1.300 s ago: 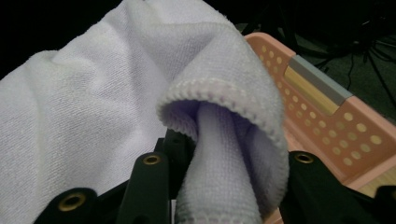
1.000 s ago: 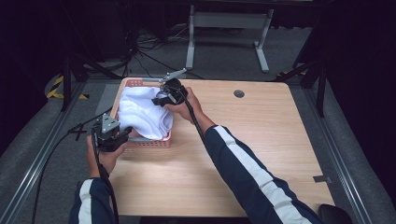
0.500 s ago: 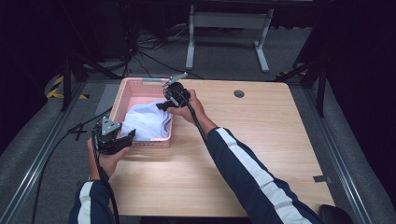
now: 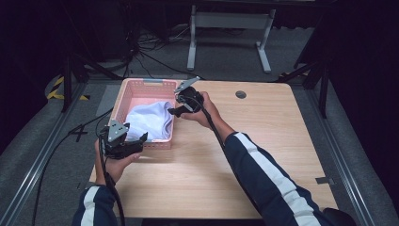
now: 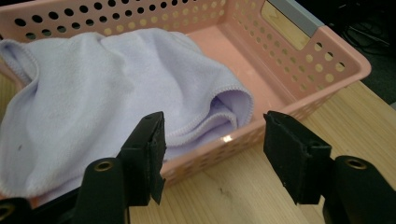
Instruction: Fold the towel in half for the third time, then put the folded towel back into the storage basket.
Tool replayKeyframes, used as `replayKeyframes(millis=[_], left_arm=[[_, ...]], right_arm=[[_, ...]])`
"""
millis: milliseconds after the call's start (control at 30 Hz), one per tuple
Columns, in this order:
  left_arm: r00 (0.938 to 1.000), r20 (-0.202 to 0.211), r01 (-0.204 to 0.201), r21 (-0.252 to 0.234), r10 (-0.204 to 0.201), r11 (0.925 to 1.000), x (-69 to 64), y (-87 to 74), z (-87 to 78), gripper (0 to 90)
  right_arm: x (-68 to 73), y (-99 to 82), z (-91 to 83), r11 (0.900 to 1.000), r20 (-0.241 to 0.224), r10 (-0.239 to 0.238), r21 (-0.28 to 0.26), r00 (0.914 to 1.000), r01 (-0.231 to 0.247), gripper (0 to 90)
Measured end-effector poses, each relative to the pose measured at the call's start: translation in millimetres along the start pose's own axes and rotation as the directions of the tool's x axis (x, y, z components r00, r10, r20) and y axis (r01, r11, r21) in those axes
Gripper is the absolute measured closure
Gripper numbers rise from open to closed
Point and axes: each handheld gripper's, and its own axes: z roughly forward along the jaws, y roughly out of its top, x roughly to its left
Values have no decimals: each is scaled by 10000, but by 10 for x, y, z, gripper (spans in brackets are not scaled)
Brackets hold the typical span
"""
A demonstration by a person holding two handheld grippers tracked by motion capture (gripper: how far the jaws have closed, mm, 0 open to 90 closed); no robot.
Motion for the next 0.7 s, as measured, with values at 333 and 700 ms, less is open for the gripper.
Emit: replayKeyframes(millis=[333,700], left_arm=[[9914,954,-914,113,899,9957,-480,57,-40,242],[9524,1920,-2541,704,2368,9646,-983,52,83,231]], right_arm=[[108,-320,-570,9965,-72,-819,141,9966,820,377],[247,-969,-1298,9919,155,-1250,233,9920,1246,359]])
